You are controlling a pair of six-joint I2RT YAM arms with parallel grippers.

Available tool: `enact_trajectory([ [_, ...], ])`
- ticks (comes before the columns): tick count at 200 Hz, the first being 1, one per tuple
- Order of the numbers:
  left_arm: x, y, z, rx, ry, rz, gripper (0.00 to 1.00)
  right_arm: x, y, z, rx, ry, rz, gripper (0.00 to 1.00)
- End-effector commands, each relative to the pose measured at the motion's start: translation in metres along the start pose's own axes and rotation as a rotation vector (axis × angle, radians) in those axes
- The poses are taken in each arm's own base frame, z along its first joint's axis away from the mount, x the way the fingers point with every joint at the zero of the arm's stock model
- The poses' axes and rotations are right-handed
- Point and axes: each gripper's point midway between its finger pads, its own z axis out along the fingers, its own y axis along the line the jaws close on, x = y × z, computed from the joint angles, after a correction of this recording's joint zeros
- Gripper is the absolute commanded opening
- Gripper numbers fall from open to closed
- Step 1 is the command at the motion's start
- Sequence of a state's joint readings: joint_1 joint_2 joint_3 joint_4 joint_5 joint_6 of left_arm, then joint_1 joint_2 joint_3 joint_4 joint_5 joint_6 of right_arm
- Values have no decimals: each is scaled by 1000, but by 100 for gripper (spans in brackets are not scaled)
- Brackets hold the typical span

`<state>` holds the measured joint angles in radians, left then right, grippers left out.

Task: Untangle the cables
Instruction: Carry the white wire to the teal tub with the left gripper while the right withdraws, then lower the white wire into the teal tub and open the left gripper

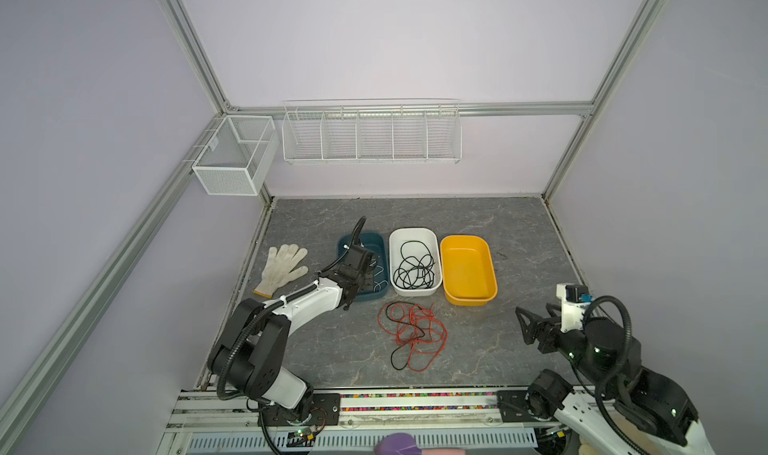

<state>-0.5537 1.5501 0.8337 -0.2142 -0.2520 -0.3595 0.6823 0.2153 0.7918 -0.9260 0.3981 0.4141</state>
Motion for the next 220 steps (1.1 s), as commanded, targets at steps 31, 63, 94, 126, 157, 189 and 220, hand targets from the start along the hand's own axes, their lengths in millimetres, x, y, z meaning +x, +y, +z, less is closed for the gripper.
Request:
enact_trajectory([
  [31,-8,0,7,25,90,-52,0,-8,-5,-6,-1,-86,23,88],
  [63,-7,-8,6,72,97,-86,0,-12,-6,-12,-12,-118,35,88],
  [94,-1,-13,11,97,125,-96,0,-14,-7,-15,-10,-134,39,88],
  [126,4,-15,20,132,199,-138,12,-13,-6,-16,-18,-133,26,88],
  [157,-3,-14,12,157,212,-182,38,-14,-3,-15,-29,-129,9,88],
  [189,-22,-5,-8,135,120,-177,70,-13,4,-11,-55,-111,-16,88],
  [220,-30,16,-29,43,64,-217,80,-10,10,-6,-76,-84,-27,88],
])
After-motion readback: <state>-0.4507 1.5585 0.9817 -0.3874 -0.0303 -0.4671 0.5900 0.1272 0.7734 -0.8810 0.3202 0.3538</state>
